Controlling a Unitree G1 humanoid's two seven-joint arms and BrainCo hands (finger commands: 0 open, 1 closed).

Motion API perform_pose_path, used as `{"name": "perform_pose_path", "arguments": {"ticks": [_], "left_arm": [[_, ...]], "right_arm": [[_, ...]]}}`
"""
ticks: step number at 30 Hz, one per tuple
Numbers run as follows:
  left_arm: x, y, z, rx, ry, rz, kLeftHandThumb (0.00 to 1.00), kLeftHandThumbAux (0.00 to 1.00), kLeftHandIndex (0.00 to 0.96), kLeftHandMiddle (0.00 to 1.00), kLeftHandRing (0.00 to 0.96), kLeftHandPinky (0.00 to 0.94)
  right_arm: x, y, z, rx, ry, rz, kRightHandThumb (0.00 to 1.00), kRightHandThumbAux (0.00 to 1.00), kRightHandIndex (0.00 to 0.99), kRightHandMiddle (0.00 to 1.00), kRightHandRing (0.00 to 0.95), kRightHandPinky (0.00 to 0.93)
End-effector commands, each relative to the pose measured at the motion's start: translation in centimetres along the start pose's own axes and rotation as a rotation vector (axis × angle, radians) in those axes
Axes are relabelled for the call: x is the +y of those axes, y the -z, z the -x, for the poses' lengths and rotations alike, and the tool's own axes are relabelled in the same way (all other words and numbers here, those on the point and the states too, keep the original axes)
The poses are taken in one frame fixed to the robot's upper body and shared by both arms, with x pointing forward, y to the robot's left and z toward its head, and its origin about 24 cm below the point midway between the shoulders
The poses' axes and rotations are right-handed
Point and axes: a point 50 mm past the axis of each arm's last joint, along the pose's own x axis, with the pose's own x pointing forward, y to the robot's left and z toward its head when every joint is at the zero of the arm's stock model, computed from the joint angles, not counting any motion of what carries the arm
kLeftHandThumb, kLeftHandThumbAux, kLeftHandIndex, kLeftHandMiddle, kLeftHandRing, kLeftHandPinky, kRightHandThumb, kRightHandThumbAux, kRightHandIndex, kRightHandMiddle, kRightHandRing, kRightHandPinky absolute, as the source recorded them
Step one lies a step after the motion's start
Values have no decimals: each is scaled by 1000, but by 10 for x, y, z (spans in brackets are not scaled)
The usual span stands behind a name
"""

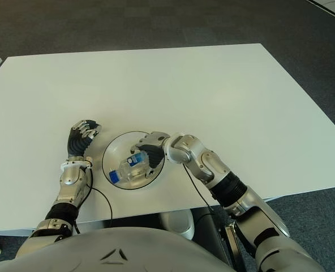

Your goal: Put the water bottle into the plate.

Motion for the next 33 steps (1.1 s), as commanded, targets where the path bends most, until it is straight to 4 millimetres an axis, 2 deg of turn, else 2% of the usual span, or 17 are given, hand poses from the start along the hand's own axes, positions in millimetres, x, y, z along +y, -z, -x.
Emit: {"name": "perform_pose_path", "arguments": {"ticks": [1, 3, 5, 8, 14, 23, 33], "left_arm": [[4, 34, 26, 192, 3, -12, 699, 716, 428, 466, 447, 447], [3, 34, 26, 190, 3, -10, 699, 715, 428, 467, 448, 447], [3, 33, 26, 187, 3, -8, 699, 715, 428, 468, 446, 441], [2, 32, 26, 180, 2, -12, 700, 716, 427, 468, 445, 443], [-2, 26, 27, 151, 7, -42, 702, 718, 426, 467, 450, 443], [-4, 19, 29, 151, 21, -66, 704, 720, 426, 468, 462, 454], [-5, 18, 29, 162, 28, -70, 703, 721, 426, 483, 473, 441]], "right_arm": [[2, 0, 0, -75, 30, -5, 337, 596, 4, 6, 8, 26], [3, 0, 1, -99, 64, -19, 296, 591, 2, 3, 4, 13], [3, 0, 1, -121, 95, -34, 205, 572, 0, 1, 1, 5], [3, 1, 1, -140, 126, -48, 143, 548, 0, 0, 0, 1], [5, 0, 2, -175, 213, -84, 75, 474, 0, 0, 0, 0], [8, 0, 1, -209, 320, -137, 63, 357, 0, 0, 0, 0], [6, -1, 3, -242, 437, -100, 71, 309, 0, 0, 0, 0]]}}
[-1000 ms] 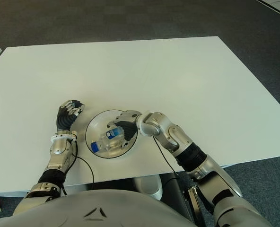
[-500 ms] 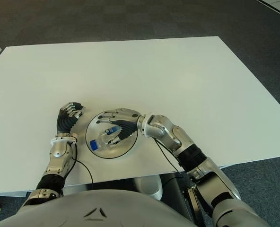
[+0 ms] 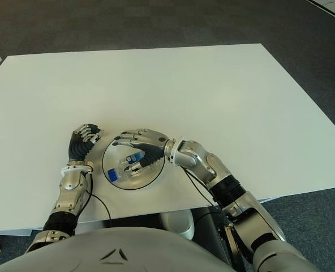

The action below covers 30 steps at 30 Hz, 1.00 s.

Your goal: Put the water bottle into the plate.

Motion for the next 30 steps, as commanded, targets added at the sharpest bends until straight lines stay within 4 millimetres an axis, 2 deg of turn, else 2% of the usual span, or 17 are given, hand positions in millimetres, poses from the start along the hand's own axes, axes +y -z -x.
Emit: {"name": "perform_pose_path", "arguments": {"ticks": [1, 5, 12, 20, 30], "left_arm": [[-2, 20, 14, 119, 11, -14, 703, 721, 426, 483, 472, 437], [-3, 18, 14, 117, 16, -17, 702, 721, 426, 479, 462, 408], [-2, 18, 15, 151, 7, -18, 703, 720, 426, 467, 431, 363], [-2, 18, 15, 164, -2, -7, 705, 719, 426, 450, 411, 361], [-1, 20, 14, 159, -9, 22, 706, 717, 427, 458, 424, 426]], "right_arm": [[1, 1, 2, -23, 62, 36, 70, 308, 0, 0, 0, 0], [0, 0, 2, -46, 114, 77, 51, 305, 0, 0, 0, 0], [-5, -2, 5, -79, 313, 233, 26, 300, 0, 0, 0, 0], [-9, 0, 7, -53, 435, 337, 55, 271, 0, 0, 0, 0], [-19, 1, 12, 12, 583, 394, 107, 264, 0, 0, 0, 0]]}}
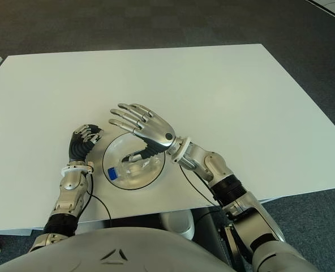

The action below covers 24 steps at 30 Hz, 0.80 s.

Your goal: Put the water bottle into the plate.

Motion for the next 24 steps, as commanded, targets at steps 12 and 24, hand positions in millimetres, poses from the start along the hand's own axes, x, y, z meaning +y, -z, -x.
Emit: {"name": "perform_pose_path", "arguments": {"ticks": [12, 24], "left_arm": [[2, 32, 9, 134, -4, 14, 704, 716, 429, 463, 436, 435], [3, 36, 8, 123, -3, 42, 703, 715, 429, 461, 436, 433]], "right_arm": [[-7, 22, 19, 268, 152, 50, 10, 384, 0, 0, 0, 0], [-10, 34, 32, 450, 246, -102, 0, 480, 0, 0, 0, 0]]}}
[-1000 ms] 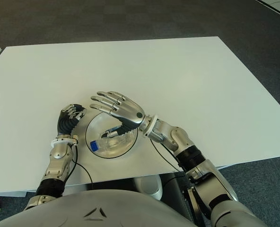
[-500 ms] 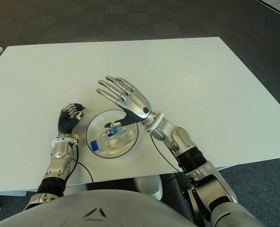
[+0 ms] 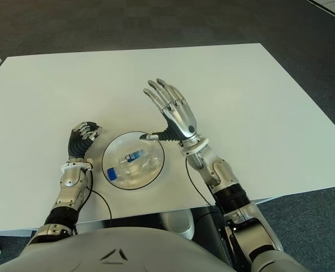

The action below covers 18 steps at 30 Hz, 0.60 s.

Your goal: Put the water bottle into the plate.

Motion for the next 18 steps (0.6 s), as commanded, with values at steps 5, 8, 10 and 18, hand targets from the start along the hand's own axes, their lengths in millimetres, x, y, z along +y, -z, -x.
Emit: {"name": "perform_pose_path", "arguments": {"ticks": [5, 8, 10, 18], "left_arm": [[4, 32, 20, 159, -7, 3, 703, 715, 428, 461, 439, 442], [5, 32, 20, 157, -9, 0, 702, 715, 428, 462, 442, 445], [5, 32, 20, 157, -8, -5, 702, 715, 428, 461, 440, 438], [5, 33, 19, 158, -1, -5, 702, 716, 429, 470, 451, 453]], "right_arm": [[-1, 13, 10, 226, -4, -231, 0, 538, 0, 0, 0, 0], [-3, 14, 13, 282, -7, -292, 0, 565, 0, 0, 0, 0], [-4, 16, 16, 342, -2, -333, 0, 601, 0, 0, 0, 12], [18, 21, 41, 575, 43, -492, 0, 751, 0, 19, 49, 179]]}}
